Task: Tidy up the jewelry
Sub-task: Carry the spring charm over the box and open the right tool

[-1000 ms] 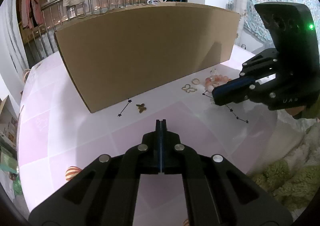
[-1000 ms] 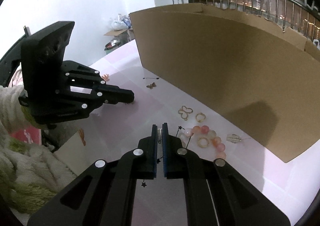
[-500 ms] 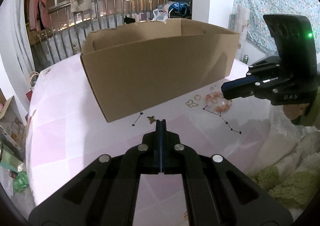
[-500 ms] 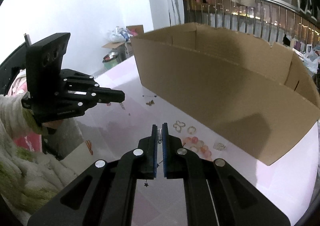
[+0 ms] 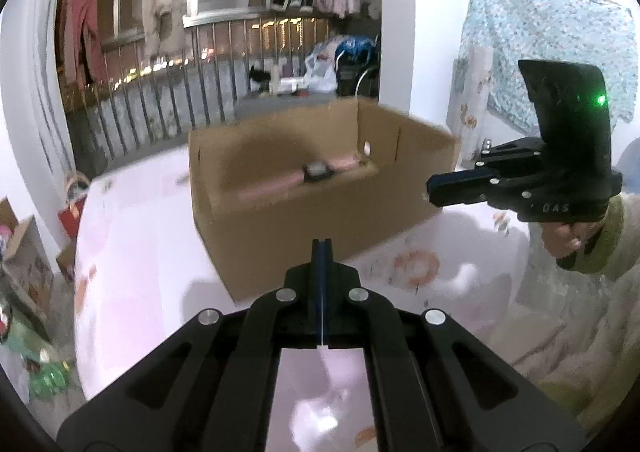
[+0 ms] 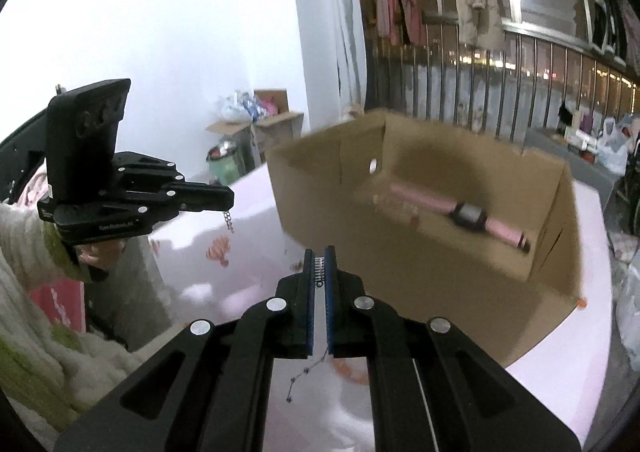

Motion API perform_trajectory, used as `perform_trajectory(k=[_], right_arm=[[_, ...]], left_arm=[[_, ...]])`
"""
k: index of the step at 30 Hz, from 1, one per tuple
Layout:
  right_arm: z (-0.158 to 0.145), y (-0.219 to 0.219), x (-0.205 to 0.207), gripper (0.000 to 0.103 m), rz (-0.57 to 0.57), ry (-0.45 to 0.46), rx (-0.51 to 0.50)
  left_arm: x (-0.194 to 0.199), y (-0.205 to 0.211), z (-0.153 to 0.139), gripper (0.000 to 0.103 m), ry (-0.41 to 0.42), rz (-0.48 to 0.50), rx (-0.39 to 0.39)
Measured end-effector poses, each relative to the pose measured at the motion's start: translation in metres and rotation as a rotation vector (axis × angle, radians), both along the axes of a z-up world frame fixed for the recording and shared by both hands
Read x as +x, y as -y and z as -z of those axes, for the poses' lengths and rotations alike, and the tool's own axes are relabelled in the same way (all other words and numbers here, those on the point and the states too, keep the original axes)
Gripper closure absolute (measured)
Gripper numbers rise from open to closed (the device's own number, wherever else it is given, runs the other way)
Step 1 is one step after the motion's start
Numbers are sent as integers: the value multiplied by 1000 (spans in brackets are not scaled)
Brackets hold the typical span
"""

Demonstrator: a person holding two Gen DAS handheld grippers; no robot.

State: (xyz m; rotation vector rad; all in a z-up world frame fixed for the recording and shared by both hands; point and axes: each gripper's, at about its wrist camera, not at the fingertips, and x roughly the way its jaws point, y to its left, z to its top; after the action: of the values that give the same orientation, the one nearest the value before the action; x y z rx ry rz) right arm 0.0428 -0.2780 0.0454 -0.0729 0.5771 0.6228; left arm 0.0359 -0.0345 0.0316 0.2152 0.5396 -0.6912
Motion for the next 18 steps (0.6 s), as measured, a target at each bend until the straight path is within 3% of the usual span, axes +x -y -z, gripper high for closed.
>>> perform_trajectory(k=[8,18], right_arm=[[-43,33,34,98,21,76,24],[-22,66,108,98,71,-49,16]], left_arm=[[38,30,-55,103,95,61,-43],[120,103,-30,103,-42,102,6]])
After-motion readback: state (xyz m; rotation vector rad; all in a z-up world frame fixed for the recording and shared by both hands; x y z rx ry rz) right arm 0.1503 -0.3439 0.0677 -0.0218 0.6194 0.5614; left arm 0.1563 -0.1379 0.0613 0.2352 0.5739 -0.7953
